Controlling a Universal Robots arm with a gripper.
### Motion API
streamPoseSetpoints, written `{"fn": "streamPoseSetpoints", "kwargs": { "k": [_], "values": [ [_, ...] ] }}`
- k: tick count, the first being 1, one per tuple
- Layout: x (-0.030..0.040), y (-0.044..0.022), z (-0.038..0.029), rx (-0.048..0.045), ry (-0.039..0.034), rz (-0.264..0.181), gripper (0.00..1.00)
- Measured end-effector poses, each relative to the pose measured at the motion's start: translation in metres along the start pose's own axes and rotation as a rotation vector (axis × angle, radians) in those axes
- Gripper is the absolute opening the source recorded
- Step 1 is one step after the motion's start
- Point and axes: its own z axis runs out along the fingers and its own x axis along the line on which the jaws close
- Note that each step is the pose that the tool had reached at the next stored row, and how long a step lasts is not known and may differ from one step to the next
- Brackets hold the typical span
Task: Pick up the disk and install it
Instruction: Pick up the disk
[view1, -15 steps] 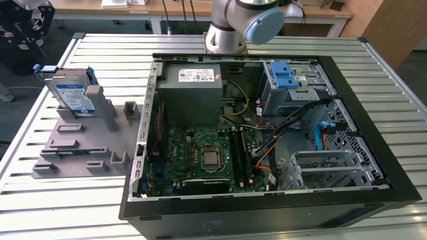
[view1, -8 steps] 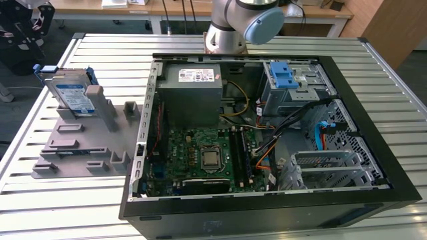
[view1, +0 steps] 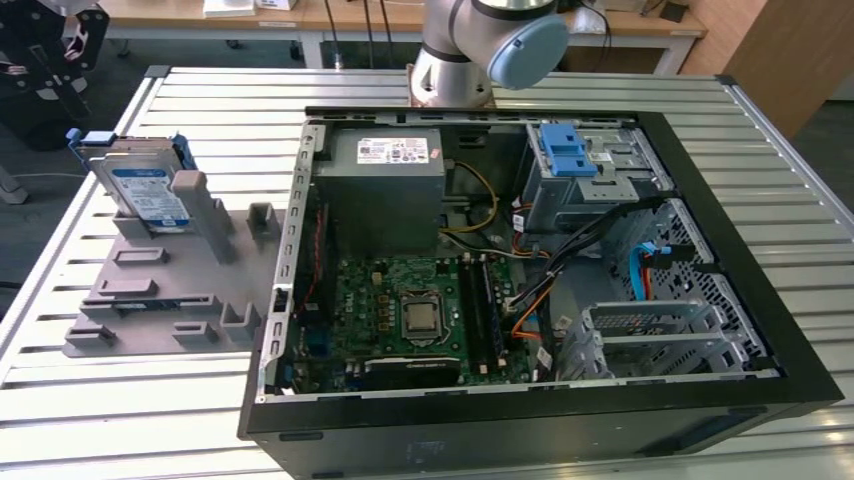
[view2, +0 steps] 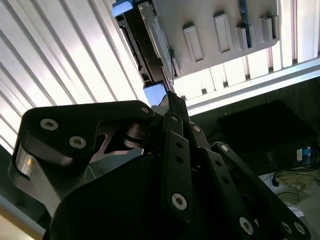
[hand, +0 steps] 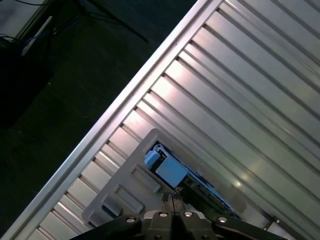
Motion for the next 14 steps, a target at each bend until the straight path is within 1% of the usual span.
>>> {"fn": "streamPoseSetpoints", "kwargs": {
  "k": [14],
  "values": [
    [0.0000, 0.0000, 0.0000, 0.0001, 0.0030, -0.076, 0.11]
  ]
}}
